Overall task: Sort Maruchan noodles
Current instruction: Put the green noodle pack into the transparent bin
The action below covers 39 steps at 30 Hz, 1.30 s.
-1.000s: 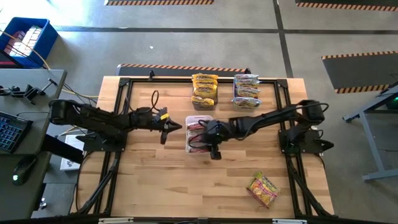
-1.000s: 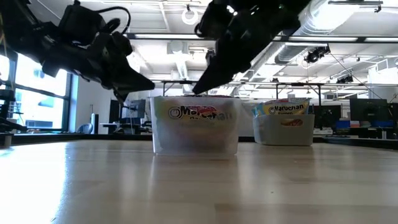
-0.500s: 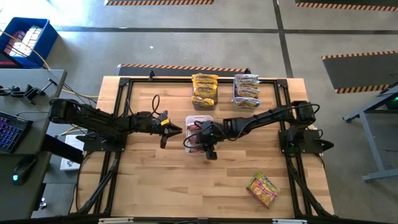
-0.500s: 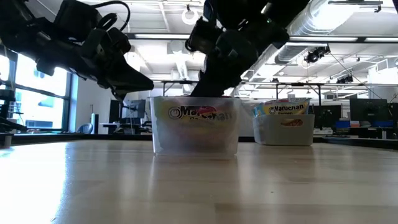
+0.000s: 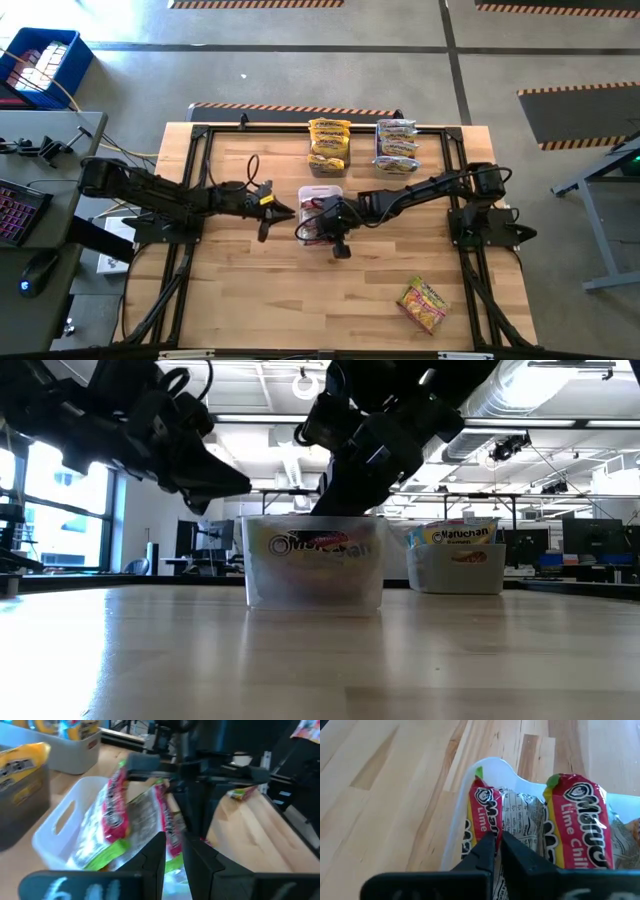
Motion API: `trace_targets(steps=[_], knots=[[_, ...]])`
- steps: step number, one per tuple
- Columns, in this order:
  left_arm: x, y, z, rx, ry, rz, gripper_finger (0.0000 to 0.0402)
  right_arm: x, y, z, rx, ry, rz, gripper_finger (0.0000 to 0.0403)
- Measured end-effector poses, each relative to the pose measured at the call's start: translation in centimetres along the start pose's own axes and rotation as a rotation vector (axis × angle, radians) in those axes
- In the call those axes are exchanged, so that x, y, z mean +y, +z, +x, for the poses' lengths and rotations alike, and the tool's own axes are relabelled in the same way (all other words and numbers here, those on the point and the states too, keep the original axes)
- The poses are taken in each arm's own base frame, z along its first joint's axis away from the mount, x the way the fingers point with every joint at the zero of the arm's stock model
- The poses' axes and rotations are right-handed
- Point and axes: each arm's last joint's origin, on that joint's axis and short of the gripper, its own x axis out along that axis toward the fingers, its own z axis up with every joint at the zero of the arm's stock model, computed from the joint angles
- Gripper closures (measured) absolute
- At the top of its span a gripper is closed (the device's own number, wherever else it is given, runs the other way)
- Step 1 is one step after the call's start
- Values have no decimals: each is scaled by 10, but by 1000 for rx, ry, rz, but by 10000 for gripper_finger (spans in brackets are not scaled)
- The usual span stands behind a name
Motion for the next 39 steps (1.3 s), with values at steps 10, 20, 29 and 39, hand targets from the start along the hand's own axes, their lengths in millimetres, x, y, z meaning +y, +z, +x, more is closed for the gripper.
trace_targets(steps=[10,20,29,39], knots=[[-19,12,12,143,-42,-19,341,-7,0,-2,-1,-26,14,402],[-32,18,15,191,-65,-52,282,-8,0,-3,-5,-51,10,403],[-31,18,16,185,-44,-76,237,-10,14,-7,-8,-86,-8,403],[-29,12,25,230,8,-83,234,-13,25,-13,22,-111,-30,403]])
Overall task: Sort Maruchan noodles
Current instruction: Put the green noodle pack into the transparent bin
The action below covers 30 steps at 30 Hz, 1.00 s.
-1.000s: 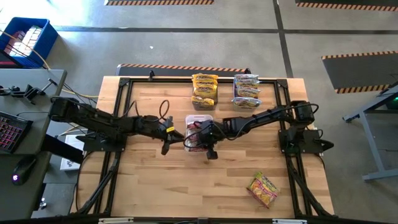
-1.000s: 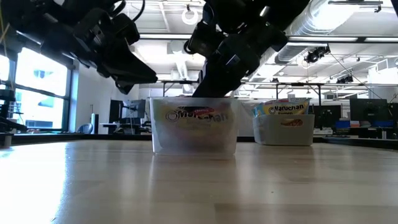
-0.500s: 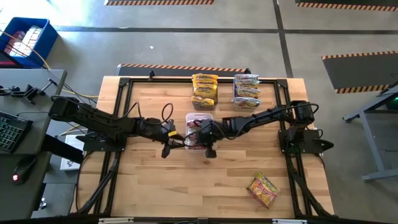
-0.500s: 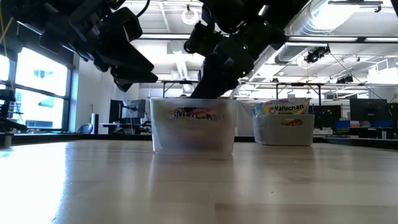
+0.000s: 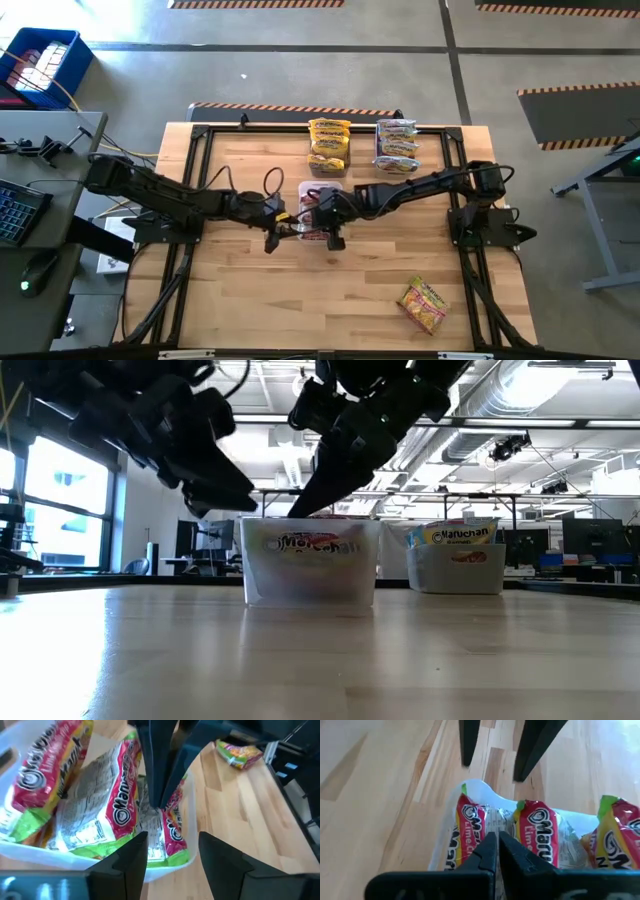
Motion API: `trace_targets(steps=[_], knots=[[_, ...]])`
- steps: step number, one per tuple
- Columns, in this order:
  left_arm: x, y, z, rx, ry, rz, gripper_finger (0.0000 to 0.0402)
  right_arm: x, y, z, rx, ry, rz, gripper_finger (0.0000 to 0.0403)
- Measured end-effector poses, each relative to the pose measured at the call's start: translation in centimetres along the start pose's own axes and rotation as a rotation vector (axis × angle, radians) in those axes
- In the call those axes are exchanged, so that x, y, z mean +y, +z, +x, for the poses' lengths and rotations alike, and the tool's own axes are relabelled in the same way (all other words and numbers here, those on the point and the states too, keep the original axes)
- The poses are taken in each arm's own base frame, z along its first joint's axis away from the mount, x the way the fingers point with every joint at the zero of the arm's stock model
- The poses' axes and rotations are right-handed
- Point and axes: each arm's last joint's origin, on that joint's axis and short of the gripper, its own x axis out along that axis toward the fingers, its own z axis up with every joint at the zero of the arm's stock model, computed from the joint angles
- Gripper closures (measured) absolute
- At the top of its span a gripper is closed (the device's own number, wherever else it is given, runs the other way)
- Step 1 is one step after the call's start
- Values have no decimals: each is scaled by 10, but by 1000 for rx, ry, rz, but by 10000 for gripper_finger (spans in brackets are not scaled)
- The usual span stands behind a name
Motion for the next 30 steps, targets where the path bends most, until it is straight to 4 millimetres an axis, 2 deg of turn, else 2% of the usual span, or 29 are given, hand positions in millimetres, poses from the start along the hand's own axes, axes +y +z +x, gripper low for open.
trace_targets(steps=[4,11,19,24,30], knots=[[-3,9,17,39,-3,3,234,-2,4,-3,27,-46,-3,403],[-8,27,44,219,47,40,234,-5,14,-16,154,-116,-18,403],[-10,34,58,302,81,90,239,-5,18,-24,215,-143,-67,403],[-6,32,59,330,99,101,276,-4,21,-36,208,-144,-72,403],[-3,34,58,319,100,123,354,-3,29,-61,171,-151,-72,403]])
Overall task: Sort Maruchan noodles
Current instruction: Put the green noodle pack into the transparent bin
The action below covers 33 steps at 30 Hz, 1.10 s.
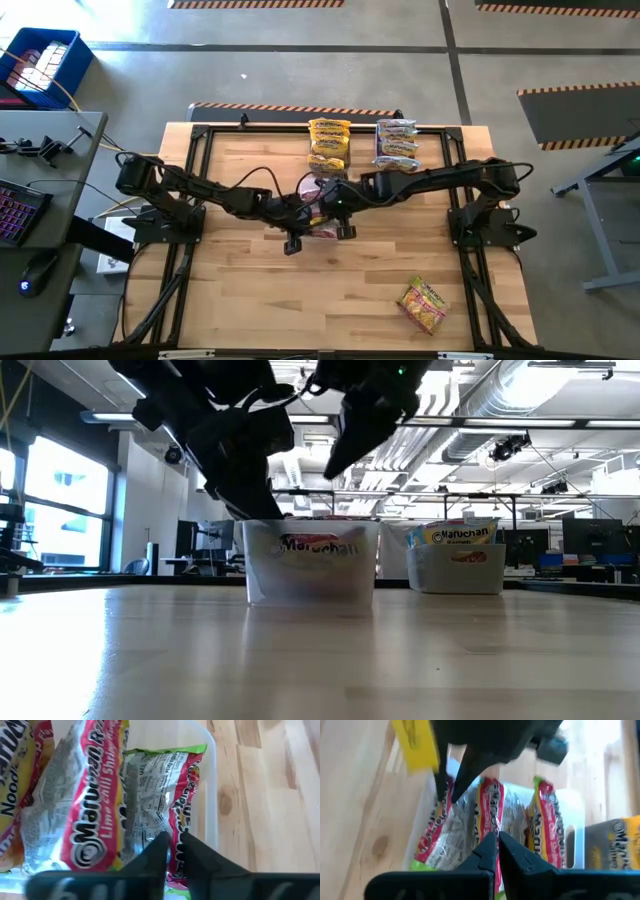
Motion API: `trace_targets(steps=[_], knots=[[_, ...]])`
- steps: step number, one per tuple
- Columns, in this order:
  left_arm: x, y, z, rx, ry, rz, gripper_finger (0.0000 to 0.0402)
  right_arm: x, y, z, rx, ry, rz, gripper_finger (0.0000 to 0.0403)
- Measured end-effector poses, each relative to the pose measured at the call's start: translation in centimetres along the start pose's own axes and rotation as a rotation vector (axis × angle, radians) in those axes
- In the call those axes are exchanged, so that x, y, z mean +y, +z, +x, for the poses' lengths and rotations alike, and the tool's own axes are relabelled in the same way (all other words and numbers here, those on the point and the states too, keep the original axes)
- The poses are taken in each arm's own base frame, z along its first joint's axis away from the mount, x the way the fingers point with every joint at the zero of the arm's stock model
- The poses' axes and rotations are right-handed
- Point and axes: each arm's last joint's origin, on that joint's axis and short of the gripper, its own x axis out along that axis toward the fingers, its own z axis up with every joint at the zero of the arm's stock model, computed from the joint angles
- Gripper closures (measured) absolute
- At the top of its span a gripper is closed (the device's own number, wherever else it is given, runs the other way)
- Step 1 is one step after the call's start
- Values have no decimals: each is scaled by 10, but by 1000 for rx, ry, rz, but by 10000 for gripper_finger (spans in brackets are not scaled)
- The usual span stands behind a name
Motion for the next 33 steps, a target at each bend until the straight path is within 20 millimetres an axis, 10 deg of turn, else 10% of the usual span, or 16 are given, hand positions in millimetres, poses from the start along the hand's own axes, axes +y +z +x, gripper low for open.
trace_targets(steps=[11,22,33], knots=[[7,8,-7,-55,1,-15,401,2,-5,-15,40,60,62,398],[38,19,-17,-145,114,-144,401,22,-5,-1,-77,81,71,285],[55,24,-19,-192,151,-205,401,1,-49,37,-91,15,128,390]])
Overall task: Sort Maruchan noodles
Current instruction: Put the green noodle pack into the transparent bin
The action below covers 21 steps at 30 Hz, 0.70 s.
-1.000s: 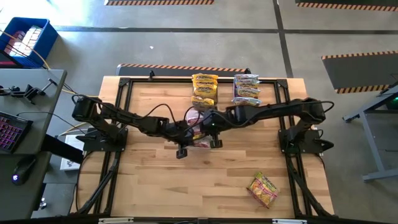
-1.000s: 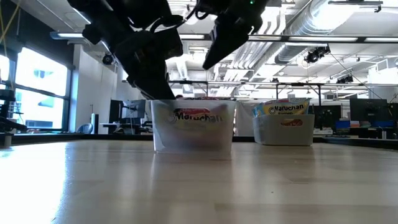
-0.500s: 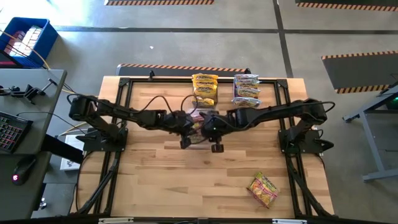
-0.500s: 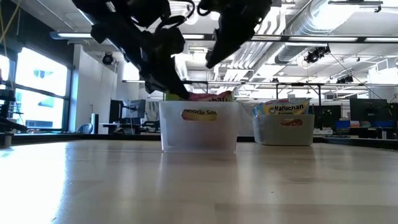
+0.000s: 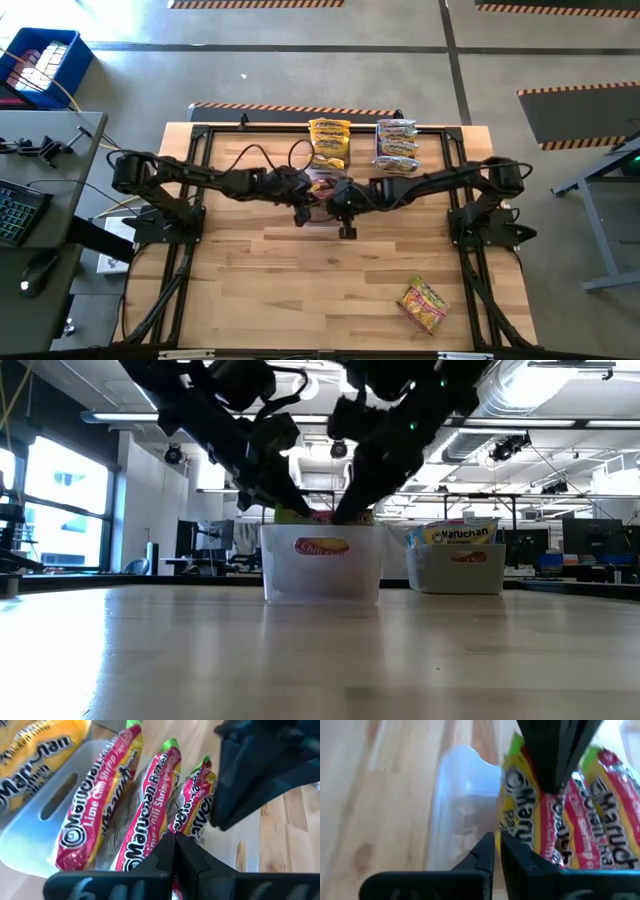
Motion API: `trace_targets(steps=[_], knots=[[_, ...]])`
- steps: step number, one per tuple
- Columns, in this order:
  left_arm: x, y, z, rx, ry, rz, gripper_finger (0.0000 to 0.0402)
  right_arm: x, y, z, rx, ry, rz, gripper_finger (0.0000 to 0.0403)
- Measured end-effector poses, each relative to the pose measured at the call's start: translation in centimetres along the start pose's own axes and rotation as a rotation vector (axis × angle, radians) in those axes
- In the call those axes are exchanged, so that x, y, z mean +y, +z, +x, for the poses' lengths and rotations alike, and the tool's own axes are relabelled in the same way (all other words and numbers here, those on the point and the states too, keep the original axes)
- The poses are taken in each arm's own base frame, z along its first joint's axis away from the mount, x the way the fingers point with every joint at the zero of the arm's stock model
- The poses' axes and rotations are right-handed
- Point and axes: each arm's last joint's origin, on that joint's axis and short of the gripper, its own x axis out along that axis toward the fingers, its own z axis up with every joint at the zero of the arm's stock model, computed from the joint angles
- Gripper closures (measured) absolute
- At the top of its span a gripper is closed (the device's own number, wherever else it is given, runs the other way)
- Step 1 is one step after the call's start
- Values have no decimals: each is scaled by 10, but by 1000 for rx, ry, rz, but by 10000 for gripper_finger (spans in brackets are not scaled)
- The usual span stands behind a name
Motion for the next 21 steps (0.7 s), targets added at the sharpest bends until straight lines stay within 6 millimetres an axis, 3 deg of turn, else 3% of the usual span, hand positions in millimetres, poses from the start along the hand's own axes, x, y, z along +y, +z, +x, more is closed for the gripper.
trace_targets(steps=[21], knots=[[13,4,0,-20,44,-45,399,-29,-23,31,-33,-12,88,402]])
